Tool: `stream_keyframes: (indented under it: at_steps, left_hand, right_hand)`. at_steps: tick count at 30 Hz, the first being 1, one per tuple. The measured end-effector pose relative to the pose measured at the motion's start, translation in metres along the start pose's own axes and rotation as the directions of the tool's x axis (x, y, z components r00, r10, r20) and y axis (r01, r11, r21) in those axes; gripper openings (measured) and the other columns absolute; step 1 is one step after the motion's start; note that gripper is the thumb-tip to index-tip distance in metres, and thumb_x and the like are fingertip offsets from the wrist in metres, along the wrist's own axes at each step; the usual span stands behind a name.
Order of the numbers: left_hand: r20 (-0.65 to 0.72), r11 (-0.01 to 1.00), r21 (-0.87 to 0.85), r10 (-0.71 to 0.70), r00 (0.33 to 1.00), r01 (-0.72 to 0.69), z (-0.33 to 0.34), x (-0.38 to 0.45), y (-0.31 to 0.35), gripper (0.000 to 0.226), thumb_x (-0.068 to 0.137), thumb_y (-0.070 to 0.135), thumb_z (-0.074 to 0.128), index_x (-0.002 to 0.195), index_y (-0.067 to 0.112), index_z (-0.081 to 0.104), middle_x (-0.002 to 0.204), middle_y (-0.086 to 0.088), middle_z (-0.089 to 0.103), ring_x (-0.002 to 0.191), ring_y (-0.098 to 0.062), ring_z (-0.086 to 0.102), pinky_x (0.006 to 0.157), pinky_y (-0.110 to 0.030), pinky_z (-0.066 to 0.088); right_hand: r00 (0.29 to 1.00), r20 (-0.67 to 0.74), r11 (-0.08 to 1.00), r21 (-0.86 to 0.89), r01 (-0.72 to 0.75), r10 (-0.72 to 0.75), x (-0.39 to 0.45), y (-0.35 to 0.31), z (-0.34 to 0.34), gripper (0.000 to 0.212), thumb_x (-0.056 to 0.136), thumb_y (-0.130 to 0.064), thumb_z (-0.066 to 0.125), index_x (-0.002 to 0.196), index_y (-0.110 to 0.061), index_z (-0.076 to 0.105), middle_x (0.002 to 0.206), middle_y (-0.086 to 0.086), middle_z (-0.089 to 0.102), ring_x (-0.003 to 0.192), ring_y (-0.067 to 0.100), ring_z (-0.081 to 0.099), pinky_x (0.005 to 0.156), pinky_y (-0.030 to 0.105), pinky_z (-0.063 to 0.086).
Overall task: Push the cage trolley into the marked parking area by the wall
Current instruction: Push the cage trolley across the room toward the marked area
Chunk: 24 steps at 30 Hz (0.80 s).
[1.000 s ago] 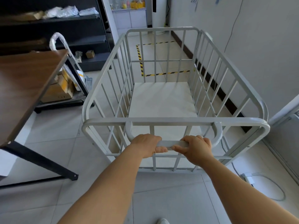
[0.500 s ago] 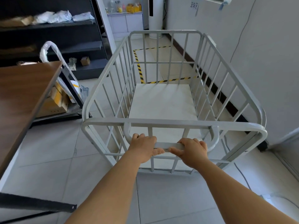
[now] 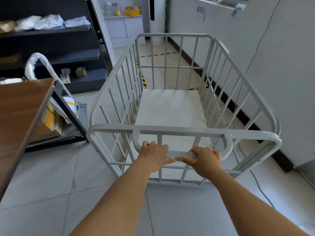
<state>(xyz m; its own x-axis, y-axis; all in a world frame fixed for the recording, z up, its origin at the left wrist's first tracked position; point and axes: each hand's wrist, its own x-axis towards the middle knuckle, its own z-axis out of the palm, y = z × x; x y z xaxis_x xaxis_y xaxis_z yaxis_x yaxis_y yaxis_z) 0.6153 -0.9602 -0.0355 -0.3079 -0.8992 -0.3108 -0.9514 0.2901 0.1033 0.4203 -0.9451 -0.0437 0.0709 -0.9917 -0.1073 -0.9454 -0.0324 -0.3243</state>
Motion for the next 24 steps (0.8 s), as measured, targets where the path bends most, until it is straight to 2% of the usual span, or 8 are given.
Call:
stream_keyframes:
  at_steps: [6, 10, 15, 24]
  left_hand:
    - [0.006, 1.000, 0.002, 0.001, 1.000, -0.001, -0.022, 0.052, -0.037, 0.044, 0.091, 0.064, 0.036, 0.093, 0.021, 0.045, 0.088, 0.001, 0.053, 0.099, -0.024, 0.047, 0.093, -0.040, 0.030]
    - [0.006, 1.000, 0.002, 0.005, 1.000, -0.005, -0.038, 0.091, -0.060, 0.049, 0.091, 0.064, 0.037, 0.104, 0.019, 0.052, 0.098, 0.000, 0.060, 0.101, -0.024, 0.047, 0.094, -0.039, 0.029]
    - [0.021, 1.000, -0.005, -0.001, 1.000, 0.001, -0.060, 0.142, -0.086, 0.048, 0.092, 0.062, 0.038, 0.108, 0.019, 0.052, 0.103, -0.002, 0.061, 0.103, -0.025, 0.047, 0.094, -0.039, 0.029]
    - [0.007, 1.000, -0.002, -0.016, 1.000, 0.016, -0.094, 0.233, -0.133, 0.044, 0.092, 0.062, 0.038, 0.101, 0.021, 0.053, 0.098, -0.001, 0.063, 0.098, -0.024, 0.050, 0.094, -0.038, 0.033]
  right_hand:
    - [1.000, -0.015, 1.000, -0.002, -0.006, 0.006, 0.064, -0.017, -0.001, 0.051, 0.080, -0.074, 0.041, 0.095, -0.030, 0.060, 0.085, -0.009, 0.061, 0.092, 0.013, 0.051, 0.087, 0.031, 0.026]
    - [1.000, -0.023, 1.000, -0.008, -0.009, 0.009, 0.110, -0.025, -0.003, 0.048, 0.082, -0.072, 0.042, 0.094, -0.029, 0.059, 0.087, -0.008, 0.061, 0.093, 0.014, 0.050, 0.086, 0.031, 0.025]
    - [1.000, -0.020, 1.000, -0.003, -0.013, 0.013, 0.168, -0.033, -0.008, 0.047, 0.083, -0.071, 0.043, 0.095, -0.028, 0.060, 0.088, -0.009, 0.060, 0.095, 0.014, 0.050, 0.085, 0.030, 0.025]
    - [0.999, -0.031, 1.000, -0.001, -0.017, 0.017, 0.272, -0.046, -0.015, 0.049, 0.083, -0.071, 0.042, 0.096, -0.027, 0.060, 0.087, -0.009, 0.058, 0.093, 0.014, 0.050, 0.084, 0.031, 0.025]
